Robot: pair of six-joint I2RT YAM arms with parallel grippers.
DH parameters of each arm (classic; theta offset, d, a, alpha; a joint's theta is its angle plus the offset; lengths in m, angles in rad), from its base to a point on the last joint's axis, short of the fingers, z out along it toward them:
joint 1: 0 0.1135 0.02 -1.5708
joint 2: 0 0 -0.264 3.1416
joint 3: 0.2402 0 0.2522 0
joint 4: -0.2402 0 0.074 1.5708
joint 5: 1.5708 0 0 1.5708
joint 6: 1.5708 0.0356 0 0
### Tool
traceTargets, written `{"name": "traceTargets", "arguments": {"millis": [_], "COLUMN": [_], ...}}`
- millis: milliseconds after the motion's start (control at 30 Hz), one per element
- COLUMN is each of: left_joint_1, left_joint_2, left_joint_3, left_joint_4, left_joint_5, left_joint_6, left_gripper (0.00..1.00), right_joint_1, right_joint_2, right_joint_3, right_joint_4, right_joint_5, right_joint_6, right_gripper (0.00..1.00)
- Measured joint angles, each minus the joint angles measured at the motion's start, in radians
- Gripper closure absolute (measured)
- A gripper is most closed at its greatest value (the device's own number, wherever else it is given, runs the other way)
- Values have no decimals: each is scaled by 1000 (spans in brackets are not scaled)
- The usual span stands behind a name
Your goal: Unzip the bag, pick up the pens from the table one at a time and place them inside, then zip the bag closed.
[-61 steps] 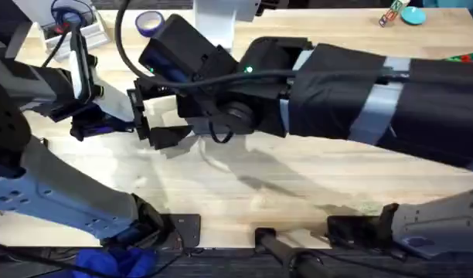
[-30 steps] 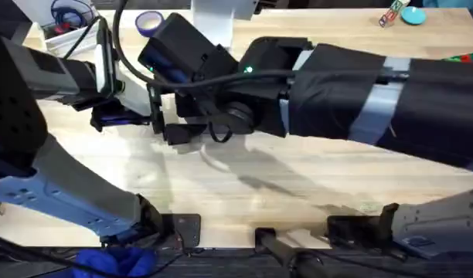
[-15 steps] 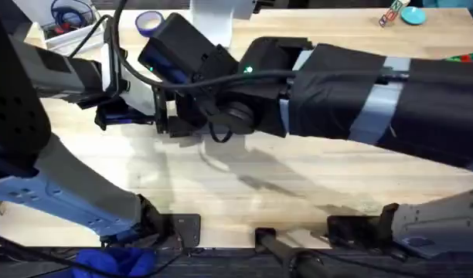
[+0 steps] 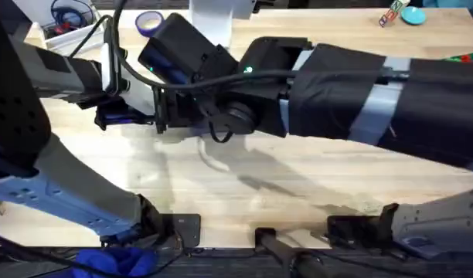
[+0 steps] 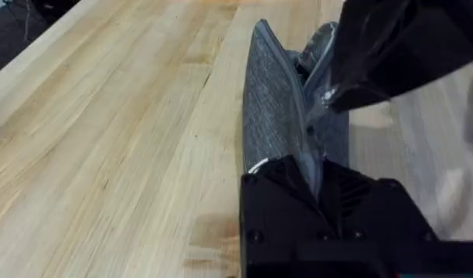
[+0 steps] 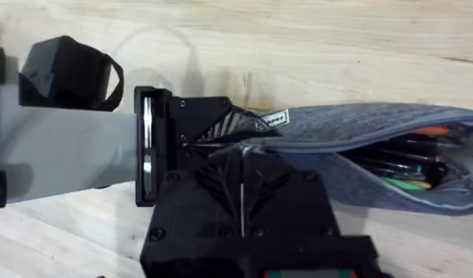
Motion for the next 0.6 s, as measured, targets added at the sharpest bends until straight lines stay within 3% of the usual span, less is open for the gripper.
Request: {"name": "traceTargets", "arguments": {"millis": [600], "left_joint_1": [0], "left_joint_2": [0], "left_joint_3": [0], "left_joint_4": [0], "left_joint_5": [1], "left_joint_6": [0], "left_gripper": [962], "right_joint_1": [-36], "right_joint_2": [0], "right_joint_3": [0], "right_joint_4": [-110], "right_joint_5": [3], "right_joint_6": [0], "right_gripper": [969]}}
